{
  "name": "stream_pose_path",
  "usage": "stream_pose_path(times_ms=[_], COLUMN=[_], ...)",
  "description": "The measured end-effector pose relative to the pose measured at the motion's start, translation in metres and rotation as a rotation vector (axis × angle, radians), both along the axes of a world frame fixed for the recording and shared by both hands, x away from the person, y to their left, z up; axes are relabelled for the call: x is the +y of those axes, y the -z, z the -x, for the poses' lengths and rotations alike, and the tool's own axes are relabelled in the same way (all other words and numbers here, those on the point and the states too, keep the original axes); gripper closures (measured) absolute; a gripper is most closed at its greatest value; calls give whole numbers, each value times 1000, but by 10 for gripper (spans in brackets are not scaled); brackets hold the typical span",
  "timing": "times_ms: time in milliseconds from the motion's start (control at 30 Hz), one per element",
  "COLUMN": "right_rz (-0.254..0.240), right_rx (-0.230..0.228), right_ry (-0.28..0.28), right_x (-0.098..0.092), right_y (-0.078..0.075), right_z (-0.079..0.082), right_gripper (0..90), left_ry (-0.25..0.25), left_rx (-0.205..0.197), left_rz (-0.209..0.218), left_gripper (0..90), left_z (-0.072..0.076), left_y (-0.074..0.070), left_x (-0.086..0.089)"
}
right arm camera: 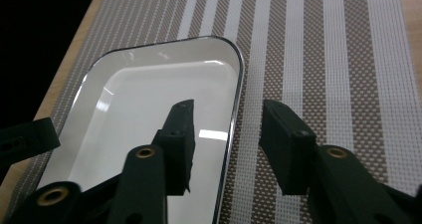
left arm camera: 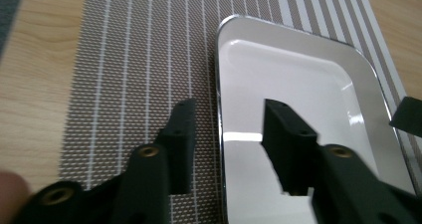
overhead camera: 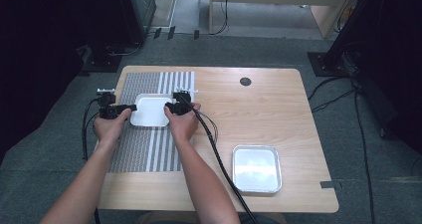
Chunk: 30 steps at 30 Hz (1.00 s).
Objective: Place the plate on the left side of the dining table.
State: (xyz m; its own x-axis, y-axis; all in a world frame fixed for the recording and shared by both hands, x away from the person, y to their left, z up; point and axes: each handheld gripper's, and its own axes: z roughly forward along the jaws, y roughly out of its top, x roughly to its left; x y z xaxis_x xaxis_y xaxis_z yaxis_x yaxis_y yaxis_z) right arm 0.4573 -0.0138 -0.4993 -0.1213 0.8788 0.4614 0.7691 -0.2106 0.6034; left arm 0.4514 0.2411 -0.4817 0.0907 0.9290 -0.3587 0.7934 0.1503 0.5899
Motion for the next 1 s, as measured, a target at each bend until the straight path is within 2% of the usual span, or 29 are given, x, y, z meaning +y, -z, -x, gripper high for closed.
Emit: stream_pose_path(times_ms=[67, 167, 200, 267, 333, 367, 400, 533, 633, 733, 800, 867, 933, 1000], right_rz=[22, 80, 91, 83, 84, 95, 102, 84, 87, 93, 95, 90, 94, 91], right_rx=[-35, -114, -128, -127, -128, -123, -126, -141, -150, -153, -161, -168, -173, -176], right_ry=[-38, -95, -108, -116, -107, -105, -115, -124, -126, -127, -130, -135, -145, -148], right_x=[-3, -4, -4, -5, -6, -6, -7, -14, -20, -28, -33, -38, -44, -50], right_y=[-1, -4, -6, -9, -13, -15, -16, -19, -21, -24, -26, -28, -31, -33], right_z=[1, 6, 8, 12, 15, 17, 19, 27, 32, 38, 41, 44, 48, 52], right_gripper=[550, 475, 434, 381, 343, 313, 301, 291, 289, 284, 284, 284, 284, 283], left_ry=[-9, -3, 1, 7, 18, 4, 4, 12, 23, 40, 39, 27, 29, 56], left_rx=[-8, -25, -32, -48, -83, -92, -97, -120, -126, -166, -203, -231, -232, -220], left_rz=[-16, -35, -32, -40, -116, -152, -164, -146, -154, -161, -151, -162, -150, -148], left_gripper=[442, 294, 258, 217, 163, 164, 164, 164, 164, 164, 164, 164, 163, 163], left_z=[2, 7, 9, 13, 21, 24, 26, 35, 39, 48, 54, 60, 62, 65], left_y=[-4, -8, -8, -10, -12, -13, -14, -20, -22, -26, -27, -28, -28, -28], left_x=[-1, -5, -5, -7, -11, -14, -15, -17, -18, -20, -21, -22, -23, -26])
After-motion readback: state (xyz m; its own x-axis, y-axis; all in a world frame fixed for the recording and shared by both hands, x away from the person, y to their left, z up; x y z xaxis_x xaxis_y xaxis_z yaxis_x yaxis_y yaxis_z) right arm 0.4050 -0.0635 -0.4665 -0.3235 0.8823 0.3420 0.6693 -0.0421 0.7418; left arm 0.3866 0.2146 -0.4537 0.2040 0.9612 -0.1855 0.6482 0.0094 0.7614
